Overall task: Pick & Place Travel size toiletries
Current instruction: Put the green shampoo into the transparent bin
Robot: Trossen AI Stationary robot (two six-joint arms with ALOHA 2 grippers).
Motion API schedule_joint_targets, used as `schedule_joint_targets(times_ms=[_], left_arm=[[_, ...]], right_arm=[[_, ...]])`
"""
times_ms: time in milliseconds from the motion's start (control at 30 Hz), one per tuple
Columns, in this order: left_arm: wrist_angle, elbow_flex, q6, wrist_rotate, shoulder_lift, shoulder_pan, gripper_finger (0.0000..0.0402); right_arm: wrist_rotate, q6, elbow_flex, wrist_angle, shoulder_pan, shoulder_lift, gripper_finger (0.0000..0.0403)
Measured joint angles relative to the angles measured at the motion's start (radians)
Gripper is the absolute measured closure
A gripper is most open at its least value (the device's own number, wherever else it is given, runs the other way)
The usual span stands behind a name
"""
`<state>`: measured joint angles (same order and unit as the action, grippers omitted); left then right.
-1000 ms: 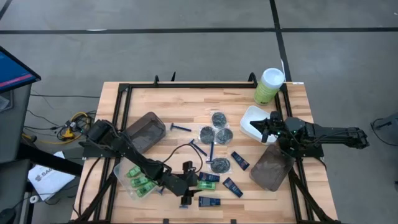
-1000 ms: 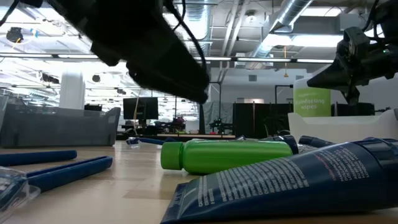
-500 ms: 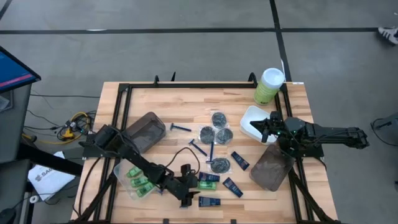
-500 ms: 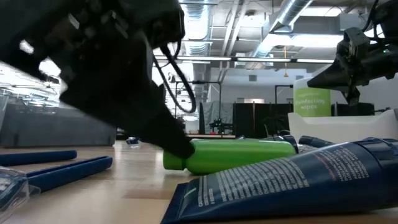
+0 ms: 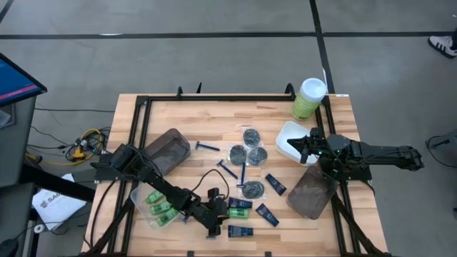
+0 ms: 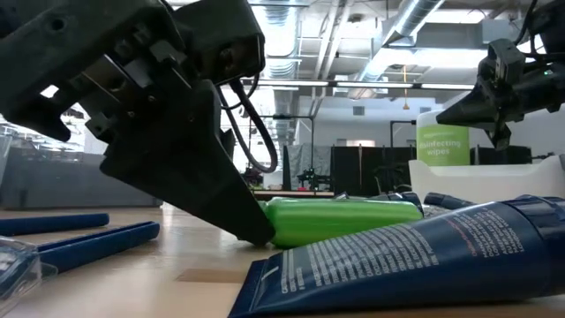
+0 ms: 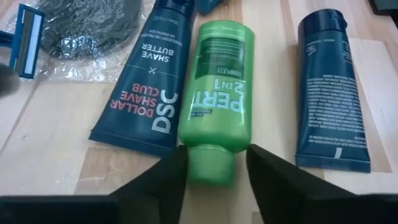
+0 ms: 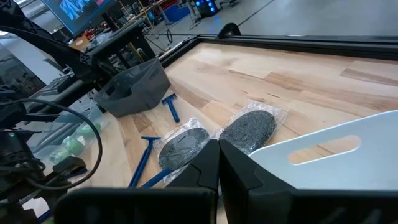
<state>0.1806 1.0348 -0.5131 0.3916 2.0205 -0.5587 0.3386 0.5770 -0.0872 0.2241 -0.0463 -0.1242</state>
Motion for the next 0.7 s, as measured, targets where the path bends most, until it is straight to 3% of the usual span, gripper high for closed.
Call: schedule_joint_targets(times_ms=[233, 533, 700], left_arm=[[-0.001, 0.000, 0.001, -0.017, 0.000, 0.010, 0.0314], [-0.007, -0.001, -0.025, -0.025, -0.017, 0.012, 0.0314], [-0.060, -0.001, -0.026, -0.048, -0.115, 0.012, 0.0315]], right_arm=[[0.000, 0.000, 0.000, 0.000, 0.000, 0.000, 0.0403], [0.000, 0.000, 0.000, 0.000, 0.000, 0.000, 0.0403], [0.000, 0.000, 0.000, 0.000, 0.000, 0.000, 0.0403]])
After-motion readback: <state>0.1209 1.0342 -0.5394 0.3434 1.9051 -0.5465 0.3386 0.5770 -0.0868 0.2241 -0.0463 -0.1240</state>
